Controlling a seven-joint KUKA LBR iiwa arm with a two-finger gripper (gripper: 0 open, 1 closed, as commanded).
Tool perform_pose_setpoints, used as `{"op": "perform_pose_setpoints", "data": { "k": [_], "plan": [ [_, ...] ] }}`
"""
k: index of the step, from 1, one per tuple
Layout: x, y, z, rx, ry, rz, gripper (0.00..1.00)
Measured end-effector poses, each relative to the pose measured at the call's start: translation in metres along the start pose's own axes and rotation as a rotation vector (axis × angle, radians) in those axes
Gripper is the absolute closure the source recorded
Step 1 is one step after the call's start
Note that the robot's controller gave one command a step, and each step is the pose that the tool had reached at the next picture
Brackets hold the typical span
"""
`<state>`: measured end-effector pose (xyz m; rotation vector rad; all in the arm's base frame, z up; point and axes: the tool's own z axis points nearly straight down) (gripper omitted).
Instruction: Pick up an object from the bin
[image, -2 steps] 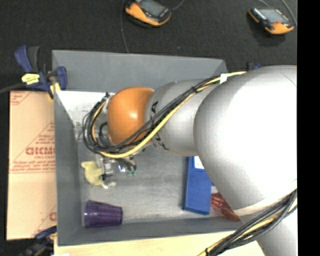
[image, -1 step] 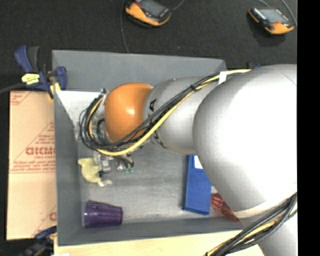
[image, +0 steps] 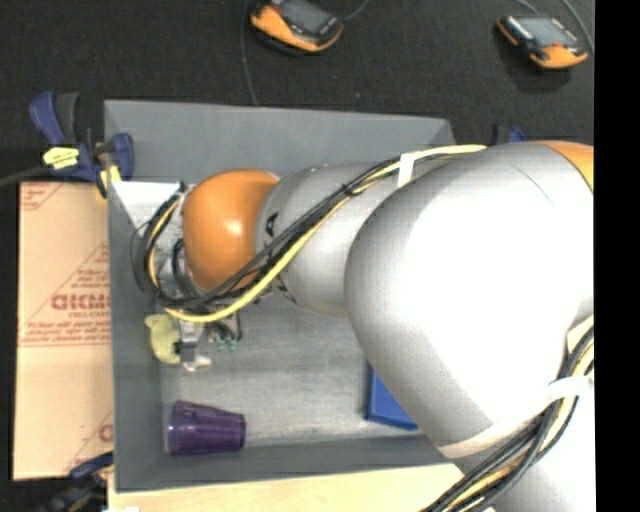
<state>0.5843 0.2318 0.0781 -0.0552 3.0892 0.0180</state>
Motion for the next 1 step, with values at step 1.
{"op": "perform_pose_setpoints", "data": {
  "k": [1],
  "plan": [
    [-0.0029,0.0015,0.0010,0.005,0.000,-0.033,1.00]
  ]
}}
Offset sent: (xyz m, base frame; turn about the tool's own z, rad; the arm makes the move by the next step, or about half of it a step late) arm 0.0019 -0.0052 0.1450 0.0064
